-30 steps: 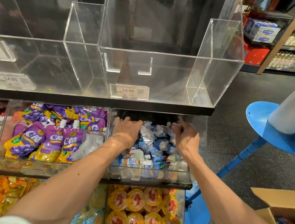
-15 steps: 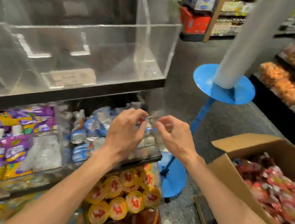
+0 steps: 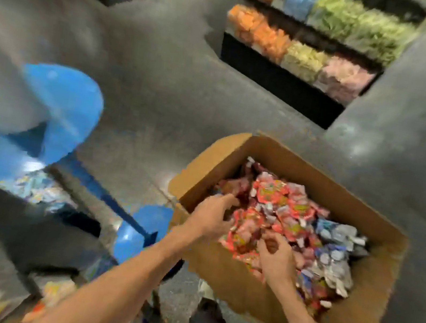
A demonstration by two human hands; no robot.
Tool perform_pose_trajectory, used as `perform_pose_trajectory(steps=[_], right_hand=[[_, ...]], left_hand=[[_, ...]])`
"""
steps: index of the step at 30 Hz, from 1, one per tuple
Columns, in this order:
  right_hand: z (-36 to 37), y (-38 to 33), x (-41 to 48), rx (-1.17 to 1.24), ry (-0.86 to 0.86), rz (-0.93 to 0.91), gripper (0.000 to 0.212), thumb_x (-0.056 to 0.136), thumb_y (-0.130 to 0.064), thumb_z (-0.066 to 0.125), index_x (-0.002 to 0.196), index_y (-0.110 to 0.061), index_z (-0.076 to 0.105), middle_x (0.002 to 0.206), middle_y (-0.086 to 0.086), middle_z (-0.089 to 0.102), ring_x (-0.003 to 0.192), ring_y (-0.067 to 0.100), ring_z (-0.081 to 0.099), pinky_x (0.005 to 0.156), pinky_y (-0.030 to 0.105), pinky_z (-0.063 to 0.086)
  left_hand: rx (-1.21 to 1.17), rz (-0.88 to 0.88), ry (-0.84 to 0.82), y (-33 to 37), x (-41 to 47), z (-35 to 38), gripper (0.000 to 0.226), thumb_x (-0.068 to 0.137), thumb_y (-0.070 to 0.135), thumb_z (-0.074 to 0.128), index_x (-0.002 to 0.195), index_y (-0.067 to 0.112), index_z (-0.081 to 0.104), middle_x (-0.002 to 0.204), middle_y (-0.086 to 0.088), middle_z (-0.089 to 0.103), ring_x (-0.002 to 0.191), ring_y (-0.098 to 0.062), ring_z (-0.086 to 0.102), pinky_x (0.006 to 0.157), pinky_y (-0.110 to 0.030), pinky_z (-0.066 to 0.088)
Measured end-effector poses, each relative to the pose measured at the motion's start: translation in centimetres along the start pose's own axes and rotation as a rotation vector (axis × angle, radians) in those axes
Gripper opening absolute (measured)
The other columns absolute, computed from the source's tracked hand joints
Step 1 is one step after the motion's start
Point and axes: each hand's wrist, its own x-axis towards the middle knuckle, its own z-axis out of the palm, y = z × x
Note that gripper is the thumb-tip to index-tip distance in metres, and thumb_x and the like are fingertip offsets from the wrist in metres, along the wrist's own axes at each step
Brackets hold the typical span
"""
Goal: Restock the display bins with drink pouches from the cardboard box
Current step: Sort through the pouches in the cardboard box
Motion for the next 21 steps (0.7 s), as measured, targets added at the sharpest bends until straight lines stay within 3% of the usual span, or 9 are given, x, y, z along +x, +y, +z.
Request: perform_pose_trajectory(steps=[2,6,9,12,15,21], right_hand=[[-1.0,2.2,3.5,-0.103,-0.036,0.137,0.007,0.094,-0.022,0.065,0.100,-0.018,0.064,0.097,0.005,0.068,0.090,0.025,0.063,0.077,0.036,0.050],[-1.8,5.0,10.1,-0.213,-0.051,0.254,0.050,0.094,-0.031,0.065,0.138,-0.015,0.049,0.140,0.010,0.052,0.126,0.029,0.050,0.102,0.041,0.044],[-2.5,5.7,14.3,-0.314,0.001,0.285,0.075,0.092,-0.034,0.067,0.152,-0.011,0.028,0.155,0.014,0.029,0.143,0.032,0.029,0.111,0.042,0.031],[-2.9,6.8,18.2,-0.480,-0.037,0.204,0.103,0.082,-0.041,0.078,0.157,-0.019,0.010,0.160,0.016,0.014,0.144,0.038,0.021,0.113,0.049,0.029],[-1.9,7.6,20.4,-0.675,-0.212,0.140,0.124,0.074,-0.046,0.083,0.157,-0.026,-0.007,0.163,0.016,-0.002,0.148,0.040,0.010,0.113,0.056,0.031],[0.7,9.2,21.3,-0.896,-0.195,0.119,0.132,0.078,-0.034,0.082,0.153,-0.018,-0.025,0.160,0.028,-0.008,0.148,0.047,0.003,0.106,0.058,0.038]], left_hand=[[-0.011,-0.120,-0.112,-1.0,3.9,2.7,0.044,0.087,0.030,0.069,0.125,0.011,0.059,0.120,-0.012,0.066,0.114,-0.031,0.060,0.091,-0.035,0.044],[-0.047,-0.305,-0.244,-2.0,9.6,6.7,0.071,0.081,0.034,0.078,0.139,0.009,0.045,0.135,-0.015,0.055,0.125,-0.031,0.052,0.098,-0.037,0.043],[-0.184,-0.414,-0.182,-1.6,13.2,9.0,0.093,0.081,0.047,0.077,0.152,0.012,0.027,0.150,-0.014,0.040,0.138,-0.030,0.040,0.110,-0.038,0.035],[-0.304,-0.435,-0.093,-1.1,17.8,10.5,0.103,0.078,0.054,0.077,0.156,0.020,0.018,0.156,-0.014,0.031,0.142,-0.030,0.034,0.113,-0.039,0.032],[-0.393,-0.465,-0.086,-0.5,21.6,12.0,0.111,0.075,0.055,0.078,0.158,0.027,0.010,0.159,-0.019,0.022,0.145,-0.035,0.028,0.115,-0.043,0.029],[-0.210,-0.617,-0.086,0.7,25.5,15.5,0.121,0.068,0.053,0.086,0.156,0.031,0.006,0.150,-0.026,0.022,0.129,-0.046,0.045,0.101,-0.048,0.043]])
